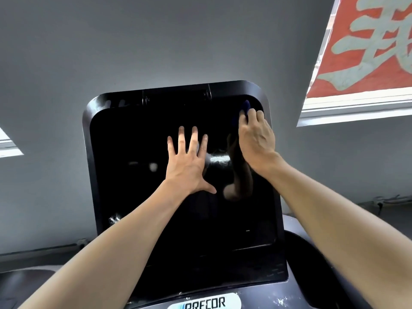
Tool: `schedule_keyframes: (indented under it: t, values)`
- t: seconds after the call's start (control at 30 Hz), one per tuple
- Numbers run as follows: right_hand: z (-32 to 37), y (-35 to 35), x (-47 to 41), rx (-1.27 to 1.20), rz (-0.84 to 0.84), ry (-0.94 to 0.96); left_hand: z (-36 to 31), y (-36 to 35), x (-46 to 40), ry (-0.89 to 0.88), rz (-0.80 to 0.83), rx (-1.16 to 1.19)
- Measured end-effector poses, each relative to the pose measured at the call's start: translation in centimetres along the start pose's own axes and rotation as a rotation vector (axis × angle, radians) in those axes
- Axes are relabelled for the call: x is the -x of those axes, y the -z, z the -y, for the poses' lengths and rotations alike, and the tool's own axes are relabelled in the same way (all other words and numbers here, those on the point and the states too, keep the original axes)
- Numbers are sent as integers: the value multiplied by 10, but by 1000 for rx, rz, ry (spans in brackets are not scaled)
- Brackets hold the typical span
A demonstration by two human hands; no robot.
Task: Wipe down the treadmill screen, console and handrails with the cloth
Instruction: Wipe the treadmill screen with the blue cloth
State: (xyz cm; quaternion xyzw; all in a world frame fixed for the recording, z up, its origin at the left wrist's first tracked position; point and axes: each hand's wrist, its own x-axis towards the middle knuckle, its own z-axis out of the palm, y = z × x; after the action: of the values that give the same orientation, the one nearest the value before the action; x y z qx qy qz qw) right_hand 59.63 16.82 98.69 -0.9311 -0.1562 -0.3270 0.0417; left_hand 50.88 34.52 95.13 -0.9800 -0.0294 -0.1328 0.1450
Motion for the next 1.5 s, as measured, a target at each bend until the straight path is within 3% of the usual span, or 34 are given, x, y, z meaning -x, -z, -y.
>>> schedule_keyframes:
  t: [0.07, 0.13, 0.23, 0.4, 0.47, 0.57, 0.73, 0.83, 1.0, 1.2, 1.37, 1.5]
  values:
    - [9, -5, 21, 4, 49, -68, 0, -1, 0, 1, -6, -1]
    - [20, -11, 44, 48, 133, 23, 0, 0, 0, 3, -11, -4]
    - [-3, -12, 38, 84, 25, 147, -2, 2, 0, 10, -1, -11]
    - [-4, -8, 46, 36, 109, -75, -9, 4, 11, 8, -41, -42]
    - [3, -13, 74, 65, 154, -44, -17, -2, 22, -34, -72, -48]
    - [-18, -16, 75, 49, 89, 9, -24, -13, 33, -79, -61, -7]
    - [7, -25, 116, -125, 74, -272, -22, -14, 36, -68, 46, -22]
    - [0, -32, 138, -157, 72, -226, -26, -16, 37, -62, 62, -72]
    - [-8, -28, 86, -185, 9, -253, -27, -19, 36, -64, 59, -82]
    - [-13, -46, 176, -150, 0, -174, -25, -23, 37, -68, 30, -74]
    - [-25, -47, 122, -148, -12, -163, -23, -20, 37, -61, 41, -61]
    - [-27, -51, 166, -211, -13, -173, -24, -23, 51, -71, 3, -64]
